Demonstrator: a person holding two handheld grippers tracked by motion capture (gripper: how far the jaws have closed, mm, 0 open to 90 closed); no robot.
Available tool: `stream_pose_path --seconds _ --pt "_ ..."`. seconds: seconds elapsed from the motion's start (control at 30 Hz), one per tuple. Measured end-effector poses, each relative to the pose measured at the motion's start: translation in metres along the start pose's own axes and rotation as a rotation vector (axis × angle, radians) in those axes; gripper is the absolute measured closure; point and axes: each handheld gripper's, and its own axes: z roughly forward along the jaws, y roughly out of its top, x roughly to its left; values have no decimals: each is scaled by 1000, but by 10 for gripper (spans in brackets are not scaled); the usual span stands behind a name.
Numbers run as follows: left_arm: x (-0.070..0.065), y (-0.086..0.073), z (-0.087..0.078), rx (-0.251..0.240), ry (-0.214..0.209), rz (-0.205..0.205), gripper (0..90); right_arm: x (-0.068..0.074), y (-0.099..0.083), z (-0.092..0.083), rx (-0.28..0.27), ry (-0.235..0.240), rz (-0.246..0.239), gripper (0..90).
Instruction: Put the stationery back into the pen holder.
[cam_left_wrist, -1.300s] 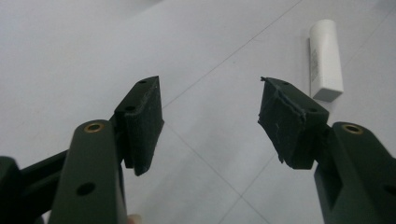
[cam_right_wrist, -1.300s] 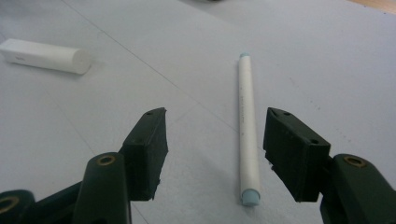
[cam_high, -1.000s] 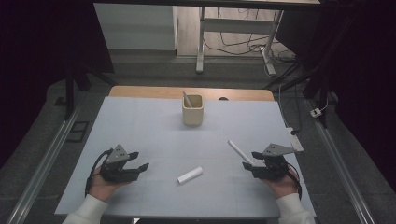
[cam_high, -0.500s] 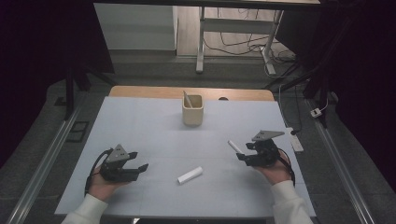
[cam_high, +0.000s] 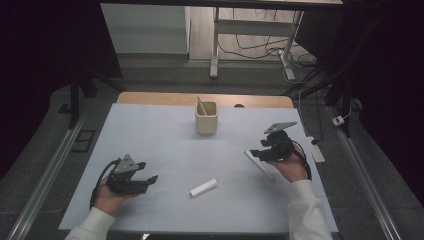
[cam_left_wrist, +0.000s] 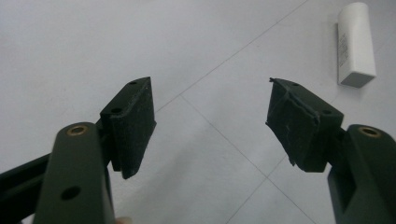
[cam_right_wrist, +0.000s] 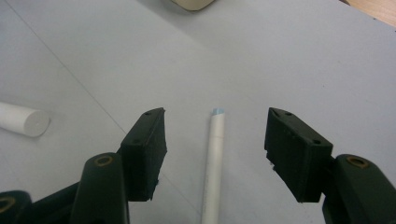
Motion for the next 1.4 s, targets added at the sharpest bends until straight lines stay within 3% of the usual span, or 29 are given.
stream_pose_path --seconds 0.4,0.8,1.2,1.4 --pt "0 1 0 -5 -4 3 313 -2 -1 26 125 9 -15 400" --pt "1 2 0 0 0 3 309 -8 2 52 188 12 -13 434" --pt "0 1 1 3 1 6 308 -8 3 65 253 17 -7 563" --pt "1 1 1 3 6 10 309 -6 3 71 284 -4 -19 630"
